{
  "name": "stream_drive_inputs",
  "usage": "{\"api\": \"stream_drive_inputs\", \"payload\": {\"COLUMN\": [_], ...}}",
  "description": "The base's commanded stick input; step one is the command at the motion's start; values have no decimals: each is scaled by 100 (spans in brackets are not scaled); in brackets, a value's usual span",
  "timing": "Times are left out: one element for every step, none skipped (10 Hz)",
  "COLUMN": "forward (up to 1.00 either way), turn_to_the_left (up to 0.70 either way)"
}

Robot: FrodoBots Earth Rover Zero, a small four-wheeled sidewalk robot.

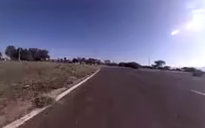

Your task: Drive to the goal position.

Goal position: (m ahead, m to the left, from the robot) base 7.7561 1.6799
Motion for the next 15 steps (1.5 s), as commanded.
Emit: {"api": "stream_drive_inputs", "payload": {"forward": [100, 100, 100, 100, 100, 100, 100, 100, 100, 100, 100, 100, 100, 100, 100], "turn_to_the_left": [-17, -36, -21, -6, 0, 0, 0, 0, 0, -3, -16, -24, -25, 0, 0]}}
